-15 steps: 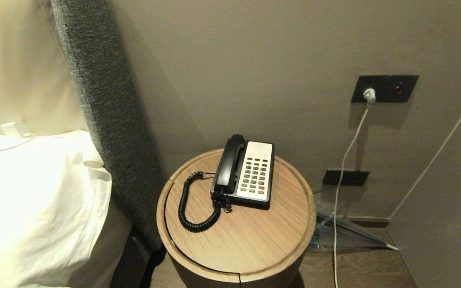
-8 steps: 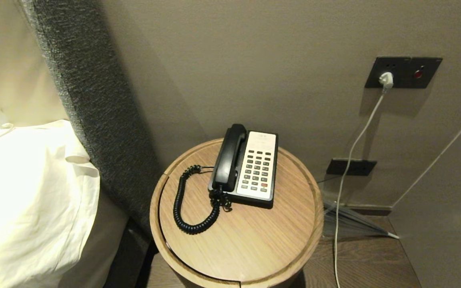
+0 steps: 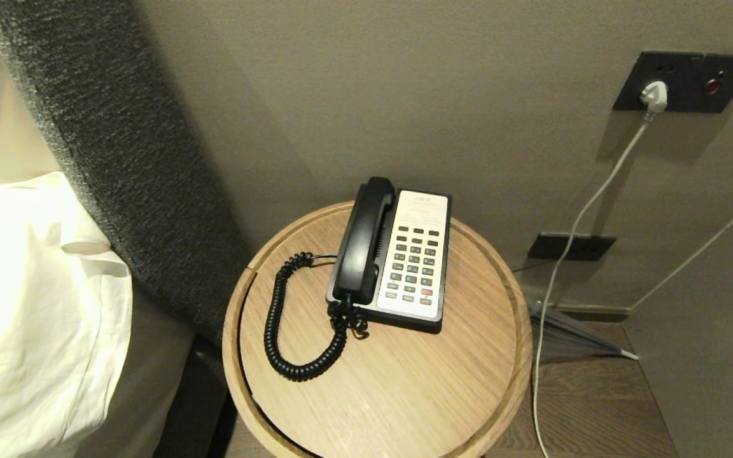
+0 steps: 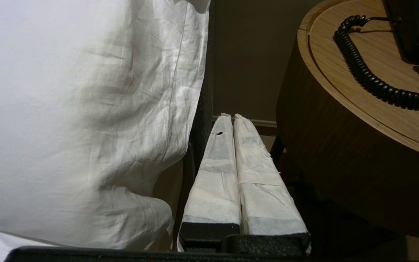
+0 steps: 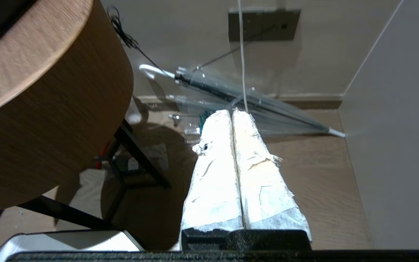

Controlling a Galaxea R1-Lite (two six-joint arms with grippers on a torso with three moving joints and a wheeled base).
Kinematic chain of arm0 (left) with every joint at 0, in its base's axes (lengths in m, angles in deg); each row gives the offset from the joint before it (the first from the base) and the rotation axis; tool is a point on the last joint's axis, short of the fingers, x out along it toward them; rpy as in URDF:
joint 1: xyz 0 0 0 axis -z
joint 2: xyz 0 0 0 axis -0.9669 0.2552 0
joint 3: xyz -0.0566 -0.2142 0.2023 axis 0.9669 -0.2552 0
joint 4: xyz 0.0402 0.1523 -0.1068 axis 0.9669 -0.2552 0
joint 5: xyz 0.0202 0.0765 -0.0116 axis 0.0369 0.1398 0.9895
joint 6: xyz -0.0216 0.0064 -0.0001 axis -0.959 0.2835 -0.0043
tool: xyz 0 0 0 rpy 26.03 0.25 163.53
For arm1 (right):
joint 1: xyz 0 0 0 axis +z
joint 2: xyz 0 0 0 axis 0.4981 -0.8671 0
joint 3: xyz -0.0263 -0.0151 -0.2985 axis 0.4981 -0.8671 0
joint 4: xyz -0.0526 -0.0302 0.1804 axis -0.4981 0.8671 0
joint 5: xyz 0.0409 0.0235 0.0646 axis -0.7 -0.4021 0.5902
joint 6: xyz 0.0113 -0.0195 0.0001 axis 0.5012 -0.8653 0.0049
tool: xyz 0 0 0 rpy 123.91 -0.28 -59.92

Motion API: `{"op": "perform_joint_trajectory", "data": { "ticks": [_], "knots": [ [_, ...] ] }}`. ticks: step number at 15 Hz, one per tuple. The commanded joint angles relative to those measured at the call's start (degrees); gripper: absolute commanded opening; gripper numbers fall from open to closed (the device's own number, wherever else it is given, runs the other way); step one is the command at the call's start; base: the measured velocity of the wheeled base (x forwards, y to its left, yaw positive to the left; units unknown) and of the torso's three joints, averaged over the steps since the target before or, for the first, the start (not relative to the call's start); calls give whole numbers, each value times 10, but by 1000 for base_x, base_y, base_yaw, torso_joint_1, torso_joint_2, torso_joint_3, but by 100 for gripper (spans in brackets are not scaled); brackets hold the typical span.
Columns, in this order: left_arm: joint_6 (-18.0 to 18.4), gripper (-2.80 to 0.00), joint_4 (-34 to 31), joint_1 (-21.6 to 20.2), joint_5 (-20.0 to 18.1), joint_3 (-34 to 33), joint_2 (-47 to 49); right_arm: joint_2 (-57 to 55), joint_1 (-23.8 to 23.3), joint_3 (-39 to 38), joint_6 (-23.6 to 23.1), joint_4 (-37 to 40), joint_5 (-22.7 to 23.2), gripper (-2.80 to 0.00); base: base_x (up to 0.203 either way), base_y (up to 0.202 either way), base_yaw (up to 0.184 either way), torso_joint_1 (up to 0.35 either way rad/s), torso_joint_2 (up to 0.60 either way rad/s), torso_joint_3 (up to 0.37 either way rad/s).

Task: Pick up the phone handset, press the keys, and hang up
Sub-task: Pick up the desk phone handset

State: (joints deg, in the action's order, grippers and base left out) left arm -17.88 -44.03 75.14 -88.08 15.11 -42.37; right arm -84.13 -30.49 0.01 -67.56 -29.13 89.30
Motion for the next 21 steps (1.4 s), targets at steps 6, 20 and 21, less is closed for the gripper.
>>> {"op": "perform_joint_trajectory", "data": {
  "ticks": [6, 20, 21],
  "knots": [
    [2, -280, 0, 0, 0, -23, 0, 1, 0, 0, 0, 0, 0, -280, 0, 0, 0, 1, 7, -180],
    [-24, -280, -159, 0, -87, 345, 183, 1, 0, 0, 0, 0, 0, -280, 0, 0, 0, 0, 0, -7],
    [-25, -280, -204, 0, -124, 425, 270, 1, 0, 0, 0, 0, 0, -280, 0, 0, 0, 0, 0, 0]
  ]
}}
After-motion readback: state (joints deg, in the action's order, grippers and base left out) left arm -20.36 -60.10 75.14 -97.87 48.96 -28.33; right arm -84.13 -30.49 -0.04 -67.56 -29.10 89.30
